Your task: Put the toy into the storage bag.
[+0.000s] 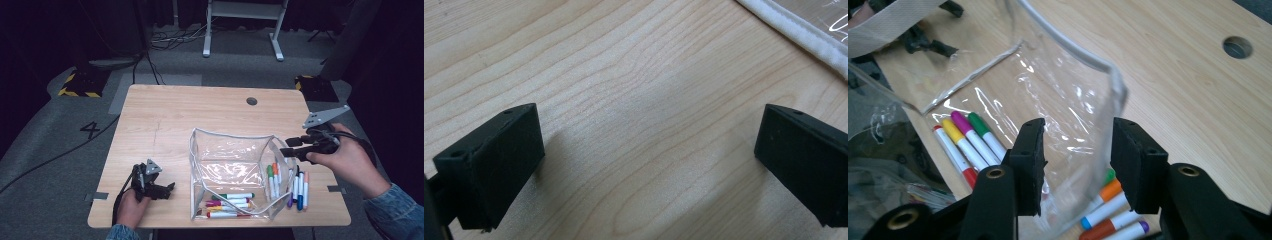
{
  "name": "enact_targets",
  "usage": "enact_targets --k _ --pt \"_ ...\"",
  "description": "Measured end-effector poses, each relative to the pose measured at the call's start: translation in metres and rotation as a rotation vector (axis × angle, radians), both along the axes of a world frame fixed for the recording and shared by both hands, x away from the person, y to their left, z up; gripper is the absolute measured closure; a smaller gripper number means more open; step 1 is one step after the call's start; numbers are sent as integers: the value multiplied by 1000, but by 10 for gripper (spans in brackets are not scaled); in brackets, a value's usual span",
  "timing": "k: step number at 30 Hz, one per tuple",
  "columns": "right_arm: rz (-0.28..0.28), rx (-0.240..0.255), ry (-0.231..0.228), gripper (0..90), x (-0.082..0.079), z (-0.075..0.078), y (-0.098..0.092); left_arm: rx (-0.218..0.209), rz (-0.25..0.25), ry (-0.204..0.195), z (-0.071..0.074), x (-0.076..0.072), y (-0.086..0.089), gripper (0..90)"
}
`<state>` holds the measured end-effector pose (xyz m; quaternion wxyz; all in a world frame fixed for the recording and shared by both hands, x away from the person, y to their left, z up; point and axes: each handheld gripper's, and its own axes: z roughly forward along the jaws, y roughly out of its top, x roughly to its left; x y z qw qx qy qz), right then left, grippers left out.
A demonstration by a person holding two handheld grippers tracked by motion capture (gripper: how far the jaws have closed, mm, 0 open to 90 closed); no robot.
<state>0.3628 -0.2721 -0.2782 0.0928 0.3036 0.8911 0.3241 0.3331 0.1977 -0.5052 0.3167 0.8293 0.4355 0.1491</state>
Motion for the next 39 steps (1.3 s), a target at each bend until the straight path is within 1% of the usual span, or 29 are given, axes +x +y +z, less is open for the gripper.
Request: enact_targets --k 4,5,9,13,17,19,23,25,29,31,36,39 --pt "-59 12 -1 559 -1 -4 -24 -1 0 0 0 0 0 0" --pt "-75 15 7 558 -2 -6 -32 -1 1 0 0 0 0 0" --pt "-127 26 17 547 -5 -14 -53 -1 1 0 0 0 0 0" --pt "-171 18 17 527 -8 -24 -69 1 -1 3 0 0 0 0" --pt "-219 12 29 514 -11 -38 -83 0 0 1 0 0 0 0" --pt "-238 3 36 510 -13 -47 -89 -1 1 0 0 0 0 0" --pt "-270 4 72 498 -15 -69 -99 0 -1 3 0 0 0 0" --pt "-285 -1 88 495 -15 -83 -104 0 -1 3 0 0 0 0" --pt "-317 -8 119 492 -16 -105 -110 -1 1 0 0 0 0 0" --pt "-334 -16 135 491 -16 -120 -113 2 -2 3 0 0 0 0" --pt "-353 -45 169 489 -17 -151 -115 3 -2 2 0 0 0 0" --pt "-355 -55 180 487 -17 -164 -115 2 -1 0 0 0 0 0"
